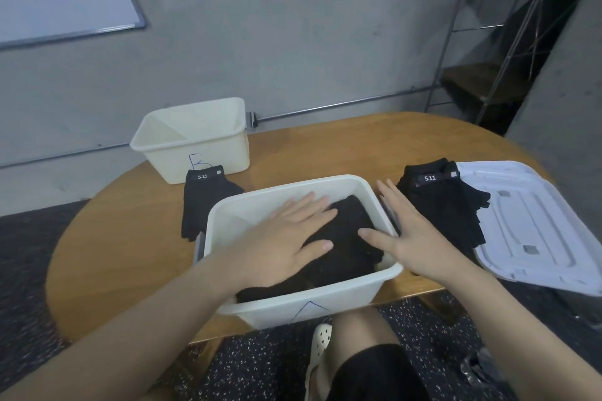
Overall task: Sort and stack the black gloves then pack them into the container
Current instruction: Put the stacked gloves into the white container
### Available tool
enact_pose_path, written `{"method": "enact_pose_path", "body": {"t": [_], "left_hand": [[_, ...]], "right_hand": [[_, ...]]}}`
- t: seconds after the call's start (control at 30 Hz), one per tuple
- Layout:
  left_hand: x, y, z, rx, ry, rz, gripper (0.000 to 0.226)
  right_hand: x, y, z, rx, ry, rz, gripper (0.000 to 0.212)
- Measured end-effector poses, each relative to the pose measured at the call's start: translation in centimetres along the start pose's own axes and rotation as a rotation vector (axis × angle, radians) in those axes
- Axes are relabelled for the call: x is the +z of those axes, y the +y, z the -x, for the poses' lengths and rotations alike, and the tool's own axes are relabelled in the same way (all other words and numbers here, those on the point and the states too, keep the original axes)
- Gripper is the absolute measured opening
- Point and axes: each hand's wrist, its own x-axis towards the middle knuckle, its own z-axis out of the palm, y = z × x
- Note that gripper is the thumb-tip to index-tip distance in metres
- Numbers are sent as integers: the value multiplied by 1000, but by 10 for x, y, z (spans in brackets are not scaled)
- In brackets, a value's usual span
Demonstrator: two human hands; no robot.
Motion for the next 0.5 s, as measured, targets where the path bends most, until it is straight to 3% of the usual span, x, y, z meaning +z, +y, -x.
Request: {"method": "enact_pose_path", "body": {"t": [0.07, 0.13, 0.2, 0.23, 0.3, 0.37, 0.5], "left_hand": [[-9, -11, 31, -104, 198, -70, 66], [-12, -29, 60, -349, 351, -26, 60], [-8, -46, 83, -600, 346, 156, 66], [-4, -50, 91, -642, 298, 246, 69], [0, -52, 104, -557, 246, 468, 65], [1, -48, 117, -500, 302, 665, 57], [3, -54, 148, -531, 340, 745, 56]], "right_hand": [[3, 2, 3, 68, 35, -91, 100], [7, 1, 5, 122, 47, -213, 98], [13, -3, 6, 158, 65, -365, 94], [16, -6, 6, 170, 80, -432, 93], [23, -11, 6, 179, 105, -492, 91], [31, -16, 6, 180, 97, -507, 88], [52, -27, 9, 167, 30, -491, 88]]}}
